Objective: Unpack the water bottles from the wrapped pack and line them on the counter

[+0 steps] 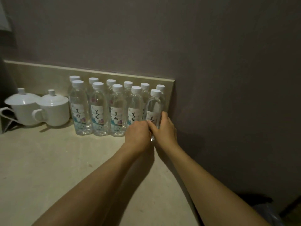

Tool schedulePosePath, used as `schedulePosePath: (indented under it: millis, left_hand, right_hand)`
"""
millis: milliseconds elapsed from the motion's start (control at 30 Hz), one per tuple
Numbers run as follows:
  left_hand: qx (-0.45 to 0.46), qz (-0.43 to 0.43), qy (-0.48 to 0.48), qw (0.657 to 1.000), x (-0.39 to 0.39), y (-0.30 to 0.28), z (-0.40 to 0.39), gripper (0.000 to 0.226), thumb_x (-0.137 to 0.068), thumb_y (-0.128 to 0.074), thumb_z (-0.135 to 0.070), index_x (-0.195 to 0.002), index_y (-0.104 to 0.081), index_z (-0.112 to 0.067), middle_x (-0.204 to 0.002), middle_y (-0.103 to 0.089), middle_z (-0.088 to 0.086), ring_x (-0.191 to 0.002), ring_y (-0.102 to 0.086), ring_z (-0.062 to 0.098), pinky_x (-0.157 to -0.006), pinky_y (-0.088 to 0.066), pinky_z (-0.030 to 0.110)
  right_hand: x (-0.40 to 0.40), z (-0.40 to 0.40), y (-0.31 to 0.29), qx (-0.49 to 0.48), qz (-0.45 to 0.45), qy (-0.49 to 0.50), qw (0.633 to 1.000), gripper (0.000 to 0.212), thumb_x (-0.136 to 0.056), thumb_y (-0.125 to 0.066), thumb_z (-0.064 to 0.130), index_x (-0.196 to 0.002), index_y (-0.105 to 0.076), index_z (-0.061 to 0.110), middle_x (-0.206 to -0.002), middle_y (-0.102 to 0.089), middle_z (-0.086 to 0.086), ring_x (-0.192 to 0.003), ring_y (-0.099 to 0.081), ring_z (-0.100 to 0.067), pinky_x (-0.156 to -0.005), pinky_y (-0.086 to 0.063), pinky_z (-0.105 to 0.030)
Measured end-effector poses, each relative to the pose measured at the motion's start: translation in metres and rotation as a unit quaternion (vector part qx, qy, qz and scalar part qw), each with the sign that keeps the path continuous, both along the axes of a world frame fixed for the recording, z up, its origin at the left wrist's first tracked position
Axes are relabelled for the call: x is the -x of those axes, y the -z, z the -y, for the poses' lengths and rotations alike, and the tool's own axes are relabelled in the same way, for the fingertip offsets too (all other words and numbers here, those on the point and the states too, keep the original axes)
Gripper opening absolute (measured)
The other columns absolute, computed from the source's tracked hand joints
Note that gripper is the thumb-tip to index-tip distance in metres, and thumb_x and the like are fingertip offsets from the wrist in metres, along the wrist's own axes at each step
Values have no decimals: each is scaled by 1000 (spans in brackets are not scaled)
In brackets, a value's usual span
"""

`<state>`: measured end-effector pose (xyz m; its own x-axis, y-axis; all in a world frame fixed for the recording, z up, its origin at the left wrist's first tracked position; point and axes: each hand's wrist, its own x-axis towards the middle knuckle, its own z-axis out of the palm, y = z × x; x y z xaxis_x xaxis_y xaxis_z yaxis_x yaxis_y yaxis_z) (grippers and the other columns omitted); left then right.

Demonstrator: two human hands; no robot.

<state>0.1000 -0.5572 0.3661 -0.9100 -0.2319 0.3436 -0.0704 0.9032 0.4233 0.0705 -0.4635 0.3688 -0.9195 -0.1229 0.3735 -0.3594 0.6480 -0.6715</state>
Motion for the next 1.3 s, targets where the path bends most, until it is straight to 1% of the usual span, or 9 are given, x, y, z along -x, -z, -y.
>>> schedulePosePath:
  millis: [100, 233, 467, 567, 767, 933, 1033, 1133, 1300]
  left_hand:
    - [-6, 0, -1, 1000, 4, 2, 1, 19, -94, -53, -17, -101, -68, -7, -92, -71, 15, -86, -68, 34, -78, -56, 43]
    - [-2, -3, -4, 1000, 7, 4, 0, 17, -93, -54, -16, -101, -67, -8, -93, -71, 14, -88, -68, 34, -79, -57, 44]
    - [30, 2, -10, 999, 12, 3, -2, 17, -92, -54, -14, -102, -65, -6, -97, -69, 15, -91, -67, 34, -74, -51, 39]
    - [43, 3, -12, 999, 13, 3, -2, 18, -90, -55, -13, -104, -66, -7, -98, -70, 14, -92, -67, 33, -76, -53, 40]
    - [29, -9, -9, 1000, 12, 3, -3, 17, -94, -53, -13, -103, -66, -8, -96, -70, 12, -90, -67, 31, -78, -55, 40]
    - [-29, -12, 1, 1000, 7, 7, -1, 20, -93, -56, -23, -94, -69, -8, -85, -71, 10, -81, -68, 28, -78, -58, 41]
    - [-61, -16, 11, 998, 0, 8, 3, 23, -91, -59, -29, -88, -71, -9, -81, -71, 9, -78, -67, 26, -75, -58, 38]
    - [-89, -34, 19, 995, -6, 12, 8, 23, -92, -58, -28, -93, -71, -9, -84, -71, 8, -77, -67, 24, -75, -58, 38]
    - [-122, -47, 12, 991, -19, 13, 14, 20, -92, -56, -25, -97, -71, -12, -89, -72, 6, -81, -67, 24, -76, -58, 40]
  right_hand:
    - [4, 1, -1, 4, 5, -1, 1000, 50, -87, -63, 46, -119, -45, 12, -126, -59, -14, -115, -57, -37, -91, -48, -47]
    - [8, 3, -1, -1, 5, -5, 1000, 49, -88, -62, 45, -121, -45, 13, -126, -58, -14, -115, -56, -37, -92, -47, -44]
    - [14, 4, -1, -2, -4, -11, 1000, 47, -88, -61, 44, -118, -45, 12, -121, -59, -15, -111, -57, -38, -91, -48, -47]
    - [15, 4, -1, 6, -5, -17, 1000, 46, -88, -62, 44, -118, -45, 13, -122, -59, -14, -111, -58, -37, -91, -48, -48]
    - [14, 4, -4, 4, 12, -12, 1000, 47, -88, -62, 43, -120, -45, 12, -125, -58, -15, -114, -57, -38, -92, -48, -46]
    - [10, 2, -4, 33, 51, -4, 998, 52, -86, -67, 39, -122, -44, 9, -131, -54, -15, -119, -55, -34, -97, -48, -46]
    - [5, 0, 0, 34, 66, 1, 997, 52, -86, -68, 36, -124, -45, 9, -132, -53, -15, -119, -55, -34, -97, -49, -49]
    - [-1, 1, 3, 32, 62, 6, 998, 51, -86, -67, 33, -126, -46, 8, -131, -53, -16, -119, -55, -34, -96, -49, -50]
    - [-16, 0, 9, 31, 51, 5, 998, 45, -87, -64, 30, -124, -49, 9, -126, -55, -15, -115, -57, -34, -94, -50, -45]
